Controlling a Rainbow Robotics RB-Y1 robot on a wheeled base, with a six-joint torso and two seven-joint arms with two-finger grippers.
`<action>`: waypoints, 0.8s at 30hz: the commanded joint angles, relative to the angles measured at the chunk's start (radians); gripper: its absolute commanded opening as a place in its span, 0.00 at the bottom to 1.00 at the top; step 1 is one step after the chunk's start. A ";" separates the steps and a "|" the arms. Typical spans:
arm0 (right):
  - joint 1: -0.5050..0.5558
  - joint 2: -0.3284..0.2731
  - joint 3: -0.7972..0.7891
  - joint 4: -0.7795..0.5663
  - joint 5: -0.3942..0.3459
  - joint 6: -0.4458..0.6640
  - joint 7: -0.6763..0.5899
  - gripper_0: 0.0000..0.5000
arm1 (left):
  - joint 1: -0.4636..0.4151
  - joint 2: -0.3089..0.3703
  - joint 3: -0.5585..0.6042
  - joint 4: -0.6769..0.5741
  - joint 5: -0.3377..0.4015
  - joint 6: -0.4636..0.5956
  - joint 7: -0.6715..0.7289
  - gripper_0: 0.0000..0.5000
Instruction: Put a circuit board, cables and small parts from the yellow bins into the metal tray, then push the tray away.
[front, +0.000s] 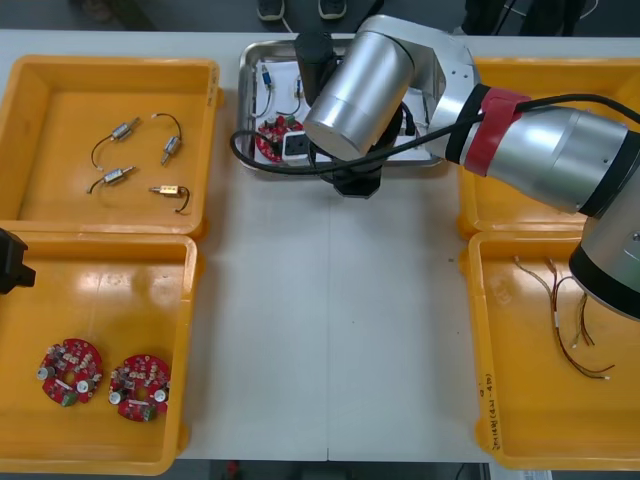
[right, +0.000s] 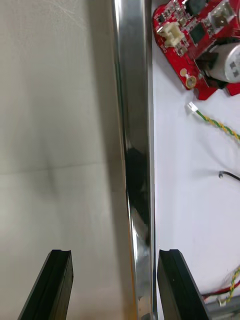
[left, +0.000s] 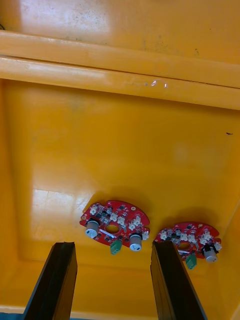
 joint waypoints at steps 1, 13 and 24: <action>-0.047 0.013 -0.114 -0.082 -0.005 0.110 -0.014 0.98 | 0.016 0.044 0.030 -0.030 -0.001 0.006 -0.088 0.87; 0.110 0.011 -0.382 -0.362 0.122 0.478 -0.054 0.98 | 0.016 0.044 0.030 -0.030 -0.001 0.006 -0.088 0.86; 0.275 0.013 -0.611 -0.619 0.214 0.588 -0.204 0.98 | 0.016 0.044 0.030 -0.030 -0.001 0.006 -0.088 0.87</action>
